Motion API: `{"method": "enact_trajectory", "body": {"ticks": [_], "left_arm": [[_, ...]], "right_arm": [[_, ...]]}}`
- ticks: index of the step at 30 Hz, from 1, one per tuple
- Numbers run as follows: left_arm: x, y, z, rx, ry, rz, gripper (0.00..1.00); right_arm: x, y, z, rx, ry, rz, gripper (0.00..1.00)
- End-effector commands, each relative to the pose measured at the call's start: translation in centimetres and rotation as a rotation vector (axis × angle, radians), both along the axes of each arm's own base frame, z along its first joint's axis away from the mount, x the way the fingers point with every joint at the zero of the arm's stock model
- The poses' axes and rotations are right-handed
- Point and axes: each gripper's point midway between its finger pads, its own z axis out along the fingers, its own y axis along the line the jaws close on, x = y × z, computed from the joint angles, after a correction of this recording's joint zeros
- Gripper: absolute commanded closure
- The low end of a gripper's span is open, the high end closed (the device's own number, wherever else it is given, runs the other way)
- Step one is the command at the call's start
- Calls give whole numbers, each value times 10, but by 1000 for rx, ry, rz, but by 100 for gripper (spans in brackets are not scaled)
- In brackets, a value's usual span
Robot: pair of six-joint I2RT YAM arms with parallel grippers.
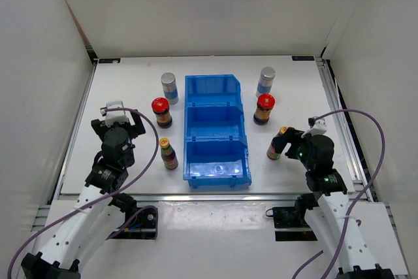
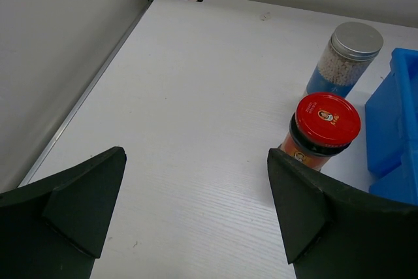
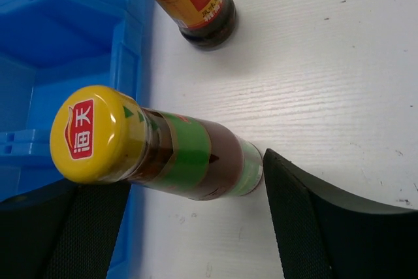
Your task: Organize the condiment bottles
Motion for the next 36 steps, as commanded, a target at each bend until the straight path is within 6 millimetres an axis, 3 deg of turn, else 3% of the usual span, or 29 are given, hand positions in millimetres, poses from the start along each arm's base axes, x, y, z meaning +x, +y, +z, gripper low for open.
{"method": "enact_trajectory", "body": {"ticks": [1,12,21,24,28,29,33,36], "left_arm": [[1,0,-2,-5,-1,6,0],[4,-3,-9,6,26,-3,0],[4,-3,-9,6,26,-3,0],[4,-3,-13,9,35,-3,0],[4,-4,-13,8,36,-12,0],[5,-5,-11,4,27,-12,0],[5,-5,-11,4,27,-12,0],[5,-5,-11,4,27,-12,0]], "right_arm": [[18,0,12,-11,-88,-7,18],[45,11,7,-94,-87,10,36],[62,11,13,-187,-89,-20,67],[62,13,25,-216,-105,-8,75],[59,18,60,-240,-179,-1,85],[59,21,76,-242,-212,12,87],[48,37,104,-257,-262,77,96],[35,52,115,-252,-281,144,100]]}}
